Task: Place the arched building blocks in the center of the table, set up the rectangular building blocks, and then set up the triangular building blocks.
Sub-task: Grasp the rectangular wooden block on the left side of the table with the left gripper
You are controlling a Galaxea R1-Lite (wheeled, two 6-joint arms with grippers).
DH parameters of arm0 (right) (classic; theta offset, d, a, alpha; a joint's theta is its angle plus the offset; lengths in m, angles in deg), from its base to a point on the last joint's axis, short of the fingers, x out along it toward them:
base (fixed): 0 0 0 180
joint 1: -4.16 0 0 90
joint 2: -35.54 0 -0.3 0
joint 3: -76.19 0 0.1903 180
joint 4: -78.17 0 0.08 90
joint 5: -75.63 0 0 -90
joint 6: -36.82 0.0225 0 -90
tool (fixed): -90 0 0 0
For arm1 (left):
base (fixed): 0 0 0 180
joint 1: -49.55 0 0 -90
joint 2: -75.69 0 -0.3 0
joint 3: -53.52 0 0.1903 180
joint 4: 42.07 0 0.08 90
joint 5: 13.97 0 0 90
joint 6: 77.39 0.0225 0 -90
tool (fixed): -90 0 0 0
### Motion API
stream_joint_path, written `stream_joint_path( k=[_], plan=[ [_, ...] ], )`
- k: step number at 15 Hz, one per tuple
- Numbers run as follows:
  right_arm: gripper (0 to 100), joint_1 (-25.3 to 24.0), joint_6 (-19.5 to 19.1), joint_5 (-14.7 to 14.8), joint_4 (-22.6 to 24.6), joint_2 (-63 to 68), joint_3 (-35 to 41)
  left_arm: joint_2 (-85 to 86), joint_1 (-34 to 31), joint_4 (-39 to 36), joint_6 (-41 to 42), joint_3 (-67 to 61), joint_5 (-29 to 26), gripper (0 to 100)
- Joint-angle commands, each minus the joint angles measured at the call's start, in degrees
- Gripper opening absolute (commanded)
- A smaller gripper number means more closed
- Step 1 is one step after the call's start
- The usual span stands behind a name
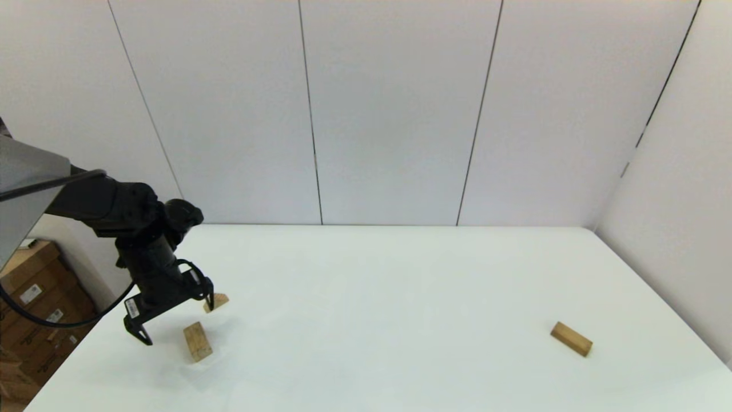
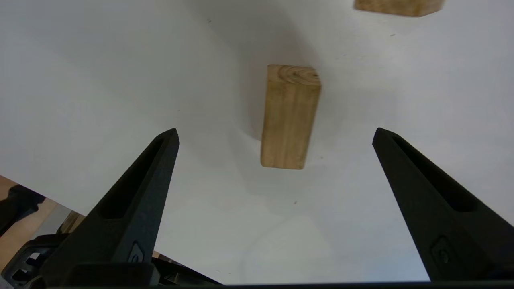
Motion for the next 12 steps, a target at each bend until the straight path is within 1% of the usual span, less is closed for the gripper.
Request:
stream_joint_path(
  k=[1,3,5,12],
  plan=[
    [100,0.0,0.0,0.0,0.0,0.0,0.1,0.1,-0.1,0.0,-0.3,-3.7,-0.7,100],
    [100,0.0,0.0,0.0,0.0,0.0,0.1,0.2,0.0,-0.4,-0.3,-4.9,-1.6,100],
    [100,0.0,0.0,0.0,0.0,0.0,0.1,0.0,0.1,-2.5,-0.5,-6.6,-1.7,100],
    [100,0.0,0.0,0.0,0.0,0.0,0.1,-2.0,0.3,-6.4,-0.5,-6.7,-1.8,100]
  ],
)
